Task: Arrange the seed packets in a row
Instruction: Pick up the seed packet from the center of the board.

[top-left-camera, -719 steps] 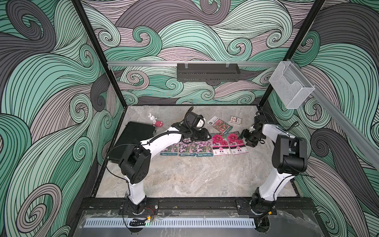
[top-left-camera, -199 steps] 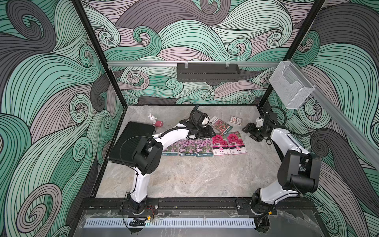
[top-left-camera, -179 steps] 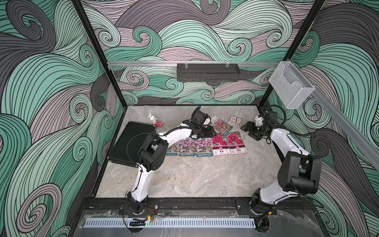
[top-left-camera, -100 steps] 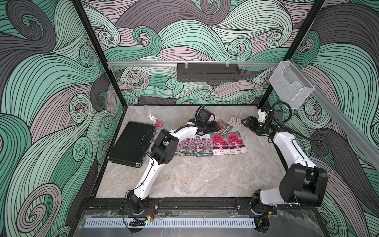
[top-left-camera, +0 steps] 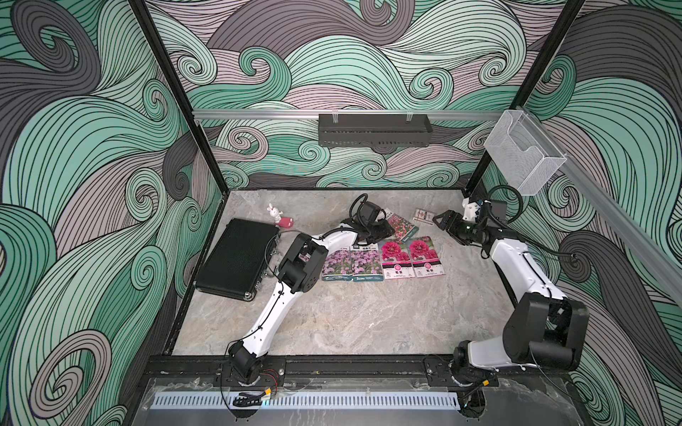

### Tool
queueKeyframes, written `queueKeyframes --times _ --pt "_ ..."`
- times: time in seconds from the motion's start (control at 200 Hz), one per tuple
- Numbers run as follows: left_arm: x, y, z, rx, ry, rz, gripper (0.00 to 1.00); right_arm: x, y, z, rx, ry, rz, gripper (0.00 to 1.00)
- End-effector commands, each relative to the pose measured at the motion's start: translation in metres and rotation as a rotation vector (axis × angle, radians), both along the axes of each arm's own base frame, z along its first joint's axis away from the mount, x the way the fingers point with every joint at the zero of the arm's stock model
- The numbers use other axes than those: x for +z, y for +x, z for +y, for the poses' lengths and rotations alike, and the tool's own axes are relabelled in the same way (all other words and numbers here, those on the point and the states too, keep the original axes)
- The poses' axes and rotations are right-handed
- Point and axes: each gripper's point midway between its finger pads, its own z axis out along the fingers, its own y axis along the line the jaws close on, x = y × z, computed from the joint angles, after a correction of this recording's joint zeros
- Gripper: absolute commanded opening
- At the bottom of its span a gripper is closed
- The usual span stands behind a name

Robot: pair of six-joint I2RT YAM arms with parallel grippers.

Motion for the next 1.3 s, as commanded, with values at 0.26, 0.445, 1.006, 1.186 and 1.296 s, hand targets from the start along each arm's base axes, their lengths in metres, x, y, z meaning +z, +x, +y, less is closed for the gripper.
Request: queueKeyframes --times 0.26,0.445,1.006,1.186,1.296 --pt "-0.017 0.026 -0.011 0.102 -0.083 0.021 0.48 -0.015 0.002 0.004 0.010 0.013 0.016 0.74" --pt "-0.029 0.025 -0.011 0.109 -0.082 0.036 0.45 -0.018 0.003 0.003 0.008 0.016 0.019 0.74" --pt "-0.029 0.038 -0.023 0.166 -0.170 -0.075 0.10 -0.033 -0.001 0.012 0.029 0.013 0.041 0.74" --pt "-0.019 0.044 -0.027 0.159 -0.185 -0.103 0.00 -0.032 -0.002 0.012 0.032 0.003 0.041 0.75" --pt "-0.012 0.045 -0.029 0.148 -0.191 -0.114 0.00 -0.032 -0.003 0.013 0.033 -0.001 0.040 0.75"
